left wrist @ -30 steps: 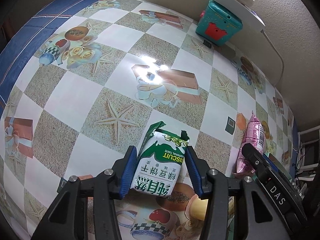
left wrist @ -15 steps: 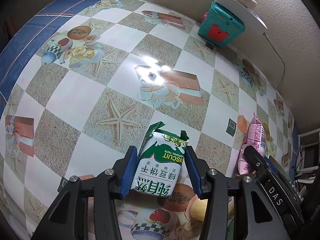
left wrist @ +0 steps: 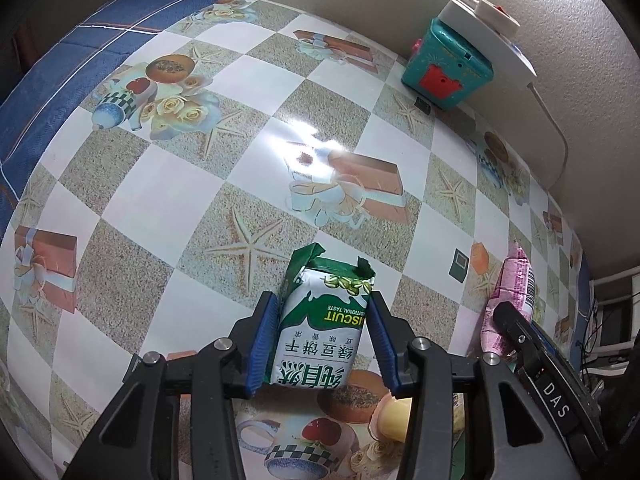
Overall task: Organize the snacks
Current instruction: 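Grasp the green biscuit box with the left gripper while the right grasps the pink bag, then carry the biscuit box with the left gripper while the right carries the pink bag to the tray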
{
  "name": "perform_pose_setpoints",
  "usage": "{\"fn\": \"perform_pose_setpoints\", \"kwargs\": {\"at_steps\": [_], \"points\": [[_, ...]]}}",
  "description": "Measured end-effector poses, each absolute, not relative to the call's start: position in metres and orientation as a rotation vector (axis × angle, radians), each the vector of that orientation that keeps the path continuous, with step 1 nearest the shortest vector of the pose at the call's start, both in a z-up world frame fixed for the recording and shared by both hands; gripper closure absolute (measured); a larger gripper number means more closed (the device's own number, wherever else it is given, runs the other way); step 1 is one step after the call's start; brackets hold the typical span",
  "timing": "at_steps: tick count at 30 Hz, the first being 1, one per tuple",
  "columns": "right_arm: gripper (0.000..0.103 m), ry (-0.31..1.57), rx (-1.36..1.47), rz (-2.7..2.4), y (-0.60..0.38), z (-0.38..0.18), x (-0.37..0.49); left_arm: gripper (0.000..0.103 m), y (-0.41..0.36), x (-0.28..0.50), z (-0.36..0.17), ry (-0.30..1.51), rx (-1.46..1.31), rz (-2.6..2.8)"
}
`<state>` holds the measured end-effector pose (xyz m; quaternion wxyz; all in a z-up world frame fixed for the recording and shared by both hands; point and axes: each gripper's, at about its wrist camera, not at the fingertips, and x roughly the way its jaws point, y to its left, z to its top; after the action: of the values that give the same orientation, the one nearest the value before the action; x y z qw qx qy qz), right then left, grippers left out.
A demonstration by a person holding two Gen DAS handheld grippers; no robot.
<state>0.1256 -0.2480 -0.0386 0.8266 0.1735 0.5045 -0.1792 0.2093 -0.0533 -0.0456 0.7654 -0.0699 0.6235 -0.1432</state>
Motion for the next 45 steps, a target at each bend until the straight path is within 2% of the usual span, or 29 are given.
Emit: {"fn": "perform_pose_setpoints", "kwargs": {"at_steps": [10, 21, 34, 45], "points": [[0.059, 1.077, 0.361, -0.372, -0.242, -0.027, 0.117, 0.058, -0.051, 0.207, -0.028, 1.335, -0.163, -0.318], [0.059, 1.048, 0.380, -0.371, -0.240, 0.011, 0.091, 0.059, -0.040, 0.193, 0.007, 1.299, -0.211, -0.314], [0.059, 0.993, 0.443, -0.407, -0.242, 0.062, 0.022, 0.059, -0.044, 0.137, 0.053, 1.233, -0.161, -0.362], [0.059, 0.991, 0.530, -0.450, -0.257, 0.061, -0.038, 0.059, -0.067, 0.081, 0.068, 1.198, -0.047, -0.454]]}}
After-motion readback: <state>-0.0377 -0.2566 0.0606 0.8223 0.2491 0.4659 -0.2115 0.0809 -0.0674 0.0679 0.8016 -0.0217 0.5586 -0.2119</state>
